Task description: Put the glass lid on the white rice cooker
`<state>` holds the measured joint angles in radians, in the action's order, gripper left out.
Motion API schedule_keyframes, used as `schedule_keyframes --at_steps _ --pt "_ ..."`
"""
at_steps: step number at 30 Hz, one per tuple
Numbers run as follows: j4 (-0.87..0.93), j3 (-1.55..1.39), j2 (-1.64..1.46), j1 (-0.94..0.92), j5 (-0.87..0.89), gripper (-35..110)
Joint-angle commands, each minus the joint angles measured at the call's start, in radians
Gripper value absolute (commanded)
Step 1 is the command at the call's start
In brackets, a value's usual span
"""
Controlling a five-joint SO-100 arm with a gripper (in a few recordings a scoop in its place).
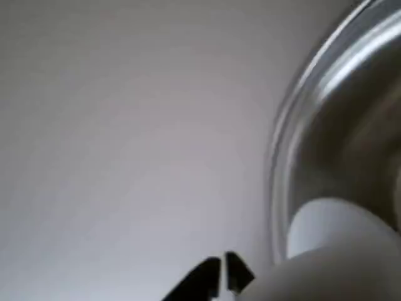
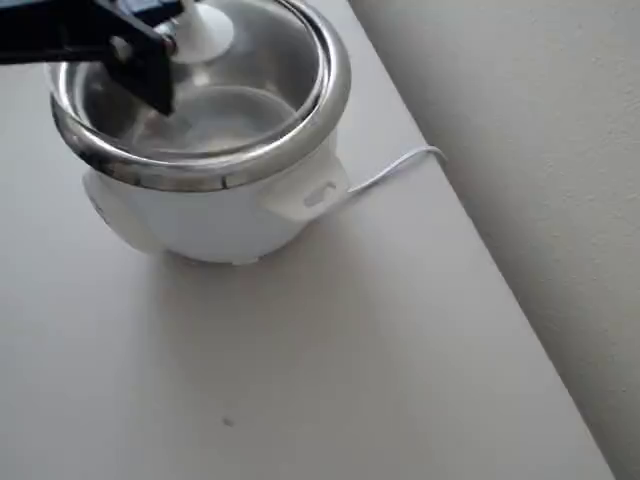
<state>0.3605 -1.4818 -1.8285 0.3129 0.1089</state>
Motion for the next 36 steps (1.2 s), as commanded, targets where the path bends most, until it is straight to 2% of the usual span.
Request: schedule_keyframes --at_steps 1,15,28,36 --pt "-0.098 0.155 -0.018 0.009 0.031 0" --pt "-0.106 0.155 0.021 0.025 0.058 0" --pt "0.021 0.199 -0.002 0.06 0.052 0" --pt "0.077 0.199 -0.005 0.031 -0.032 0"
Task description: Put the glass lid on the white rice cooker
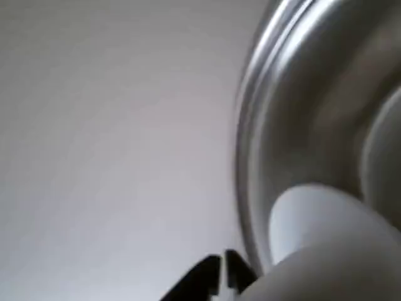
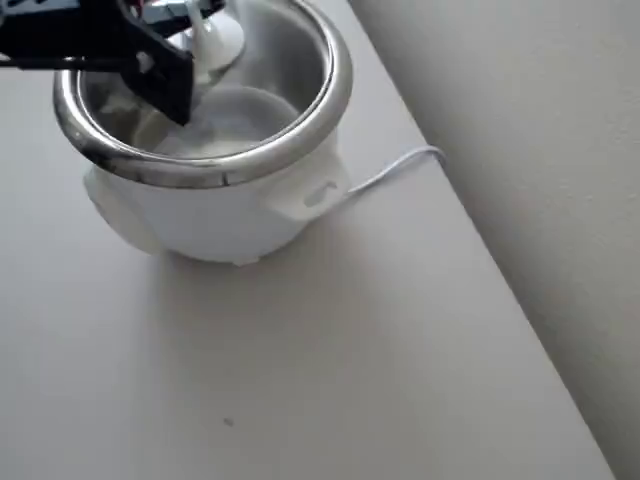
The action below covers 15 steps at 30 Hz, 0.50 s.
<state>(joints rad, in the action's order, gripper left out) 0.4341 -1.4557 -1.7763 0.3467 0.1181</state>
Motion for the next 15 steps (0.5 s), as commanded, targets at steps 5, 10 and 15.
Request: schedule_keyframes --at_steps 5,10,15 --pt "0.026 0.173 -0.055 -0.021 -0.074 0" --pt "0.158 0.16 -0.043 -0.025 -0.075 22" --pt "0.284 0.049 -0.06 -0.049 -0.094 27"
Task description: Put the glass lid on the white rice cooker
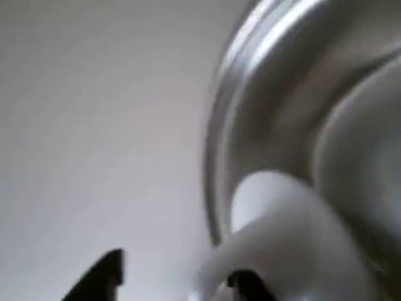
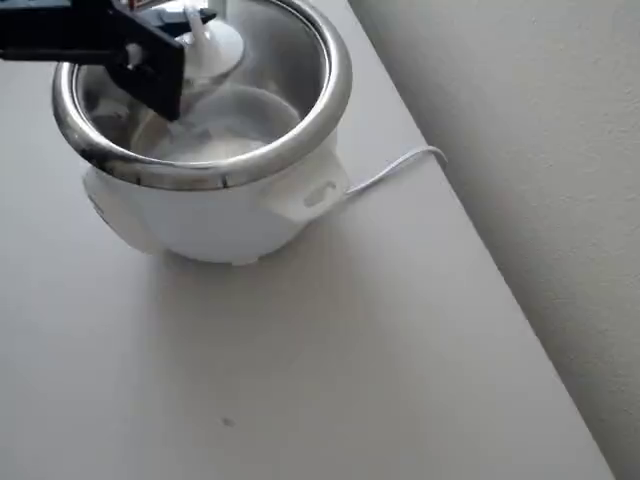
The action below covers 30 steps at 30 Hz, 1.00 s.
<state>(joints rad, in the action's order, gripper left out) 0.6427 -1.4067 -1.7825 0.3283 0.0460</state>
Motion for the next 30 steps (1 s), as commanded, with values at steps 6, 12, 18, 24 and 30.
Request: schedule_keyframes --at_steps 6,12,18,24,30 --pt "0.296 -0.018 -0.118 -0.124 -0.092 27" --pt "0.457 -0.018 -0.31 -0.304 -0.161 19" --pt "0.575 -0.112 -0.485 -0.442 -0.184 0" --pt "0.515 -0.575 -0.765 -0.465 -0.184 0" --pt "0.459 -0.988 -1.015 -0.419 -0.219 0"
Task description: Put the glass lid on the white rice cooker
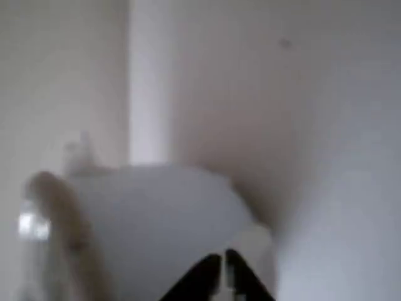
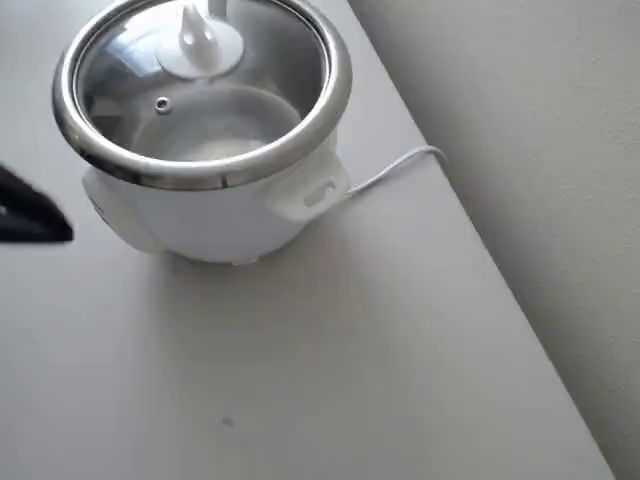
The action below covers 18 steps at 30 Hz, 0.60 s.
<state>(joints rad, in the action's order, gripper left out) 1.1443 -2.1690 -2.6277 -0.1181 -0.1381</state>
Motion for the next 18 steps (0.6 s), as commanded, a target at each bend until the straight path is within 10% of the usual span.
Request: schedule_keyframes --at_steps 1,18 --pt "-0.048 -0.29 -0.222 0.044 -0.04 0" --pt "0.075 -0.816 -0.663 0.218 0.08 0"
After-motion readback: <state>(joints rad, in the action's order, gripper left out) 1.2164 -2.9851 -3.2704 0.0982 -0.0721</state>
